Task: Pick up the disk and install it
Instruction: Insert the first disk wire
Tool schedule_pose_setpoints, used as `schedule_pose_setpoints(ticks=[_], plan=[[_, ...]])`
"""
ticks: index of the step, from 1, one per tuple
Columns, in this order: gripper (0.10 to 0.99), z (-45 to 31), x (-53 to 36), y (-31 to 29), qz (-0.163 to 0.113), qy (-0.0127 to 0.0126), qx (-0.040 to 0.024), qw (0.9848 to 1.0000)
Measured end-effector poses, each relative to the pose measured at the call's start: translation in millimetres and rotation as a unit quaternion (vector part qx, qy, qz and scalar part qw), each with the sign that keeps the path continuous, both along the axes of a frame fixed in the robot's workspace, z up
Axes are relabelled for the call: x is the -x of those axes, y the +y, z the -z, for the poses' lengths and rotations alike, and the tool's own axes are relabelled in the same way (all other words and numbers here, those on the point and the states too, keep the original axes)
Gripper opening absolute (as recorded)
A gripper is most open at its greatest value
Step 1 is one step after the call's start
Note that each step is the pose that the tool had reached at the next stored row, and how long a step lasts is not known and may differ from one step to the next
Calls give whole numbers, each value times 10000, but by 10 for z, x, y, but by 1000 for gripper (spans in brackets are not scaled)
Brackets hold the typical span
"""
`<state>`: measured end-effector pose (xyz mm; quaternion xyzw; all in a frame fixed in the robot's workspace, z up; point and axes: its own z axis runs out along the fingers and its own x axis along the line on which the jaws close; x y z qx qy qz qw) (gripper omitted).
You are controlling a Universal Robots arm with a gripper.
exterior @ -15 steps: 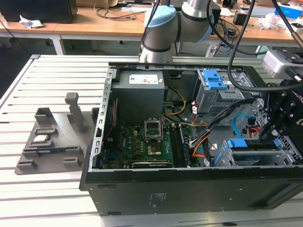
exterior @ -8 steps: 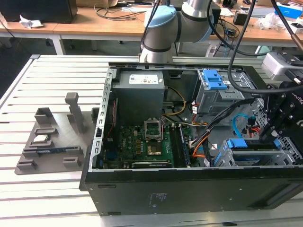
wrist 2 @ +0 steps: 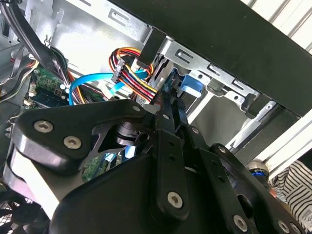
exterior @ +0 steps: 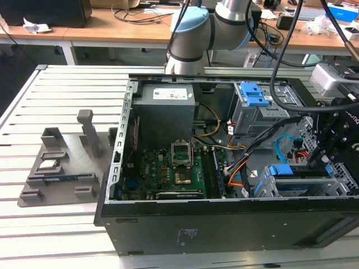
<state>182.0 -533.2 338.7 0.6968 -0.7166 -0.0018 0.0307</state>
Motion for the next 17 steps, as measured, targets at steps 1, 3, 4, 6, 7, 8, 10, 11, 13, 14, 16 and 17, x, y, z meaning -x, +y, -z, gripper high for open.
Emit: schedule_pose_setpoints(ticks=[1, 3, 4, 6, 7, 8, 10, 11, 13, 14, 16, 17], plan=[[169, 16, 0, 0, -1, 0, 1, 10000], [169, 28, 0, 1, -1, 0, 3, 10000], [169, 31, 1, 0, -1, 0, 4, 10000], [169, 34, 1, -1, 0, 0, 1, 10000], [169, 35, 1, 0, 0, 0, 1, 10000], [169, 35, 1, 0, 0, 0, 0, 10000], [184, 38, 1, -1, 0, 0, -4, 10000], [184, 41, 1, -1, 0, 0, -6, 10000], [247, 35, 1, -1, 0, 0, 1, 10000], [247, 31, 1, 0, 0, 0, 3, 10000], [247, -17, 1, 1, 0, 0, 5, 10000], [247, -42, 1, 2, 0, 0, 5, 10000]])
